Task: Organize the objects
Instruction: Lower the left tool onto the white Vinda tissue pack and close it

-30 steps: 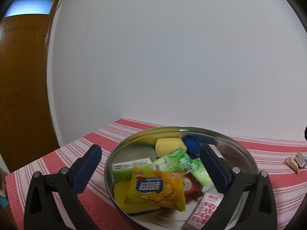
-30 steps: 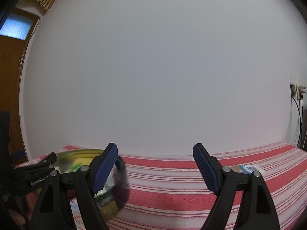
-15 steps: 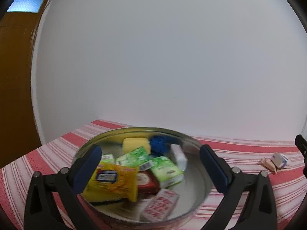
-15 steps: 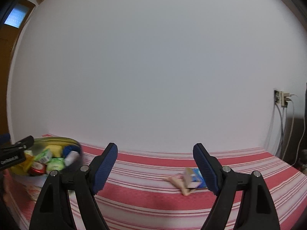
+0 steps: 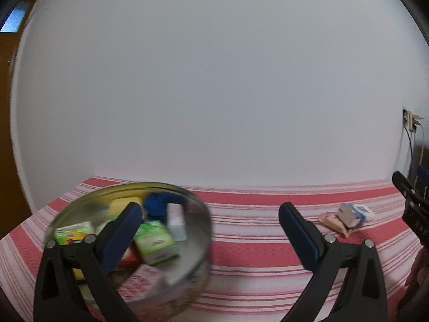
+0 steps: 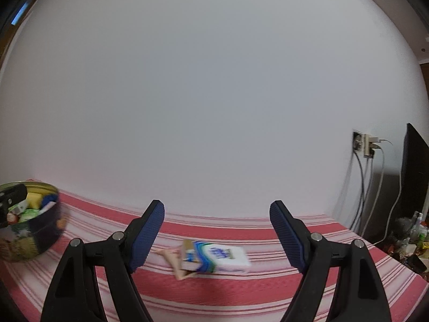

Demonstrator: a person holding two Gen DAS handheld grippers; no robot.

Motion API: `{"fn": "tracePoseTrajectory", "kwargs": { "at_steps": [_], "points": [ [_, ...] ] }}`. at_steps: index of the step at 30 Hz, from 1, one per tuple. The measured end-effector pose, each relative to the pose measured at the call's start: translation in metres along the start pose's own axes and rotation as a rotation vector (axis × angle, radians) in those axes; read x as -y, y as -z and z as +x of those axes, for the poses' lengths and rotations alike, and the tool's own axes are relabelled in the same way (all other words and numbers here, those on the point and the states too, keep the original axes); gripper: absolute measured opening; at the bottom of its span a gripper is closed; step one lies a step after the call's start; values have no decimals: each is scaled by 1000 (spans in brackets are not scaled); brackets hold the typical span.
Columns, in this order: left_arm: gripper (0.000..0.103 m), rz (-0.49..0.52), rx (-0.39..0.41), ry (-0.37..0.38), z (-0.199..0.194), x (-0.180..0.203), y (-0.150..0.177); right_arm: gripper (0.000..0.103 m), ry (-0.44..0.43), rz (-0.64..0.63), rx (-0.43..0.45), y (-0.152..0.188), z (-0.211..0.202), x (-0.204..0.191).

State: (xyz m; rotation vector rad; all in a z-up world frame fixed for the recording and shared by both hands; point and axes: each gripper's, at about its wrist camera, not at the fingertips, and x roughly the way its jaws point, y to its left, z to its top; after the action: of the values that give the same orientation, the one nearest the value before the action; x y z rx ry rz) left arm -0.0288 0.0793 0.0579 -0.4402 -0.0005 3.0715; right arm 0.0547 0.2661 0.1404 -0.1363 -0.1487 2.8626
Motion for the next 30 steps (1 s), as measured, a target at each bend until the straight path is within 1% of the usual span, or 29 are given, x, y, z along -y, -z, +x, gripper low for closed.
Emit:
{"fn": "tracePoseTrajectory", "kwargs": {
  "at_steps": [5,7,9,12,14,17,19,21,22,24,27,30],
  "points": [
    [103,10,-62,66,13,28,0,83,57,72,-4,3,6,31],
    [103,29,-83,97,21,42,0,83,85,74,-6,3,10,39],
    [103,53,-109,130,33,58,-1,83,99,85,-20,3,18,47],
    [103,79,-148,173,46,80,3,83,115,149,-54,8,27,68],
    [103,108,-177,212,57,100,5,83,115,201,-92,12,34,78],
    [103,143,-230,236,72,125,10,83,100,254,-120,18,37,86],
    [103,150,-263,290,80,139,11,83,88,267,-127,19,38,88],
    [103,151,-272,355,81,150,9,83,86,278,-132,19,39,90],
    [103,168,-264,389,81,158,7,83,84,285,-137,18,39,92],
    [103,233,-243,435,79,176,4,83,98,309,-146,19,36,97],
    [103,321,-243,466,86,197,1,83,120,388,-161,20,34,117],
    [103,377,-281,516,99,212,-5,83,156,484,-183,26,33,135]
  ]
}}
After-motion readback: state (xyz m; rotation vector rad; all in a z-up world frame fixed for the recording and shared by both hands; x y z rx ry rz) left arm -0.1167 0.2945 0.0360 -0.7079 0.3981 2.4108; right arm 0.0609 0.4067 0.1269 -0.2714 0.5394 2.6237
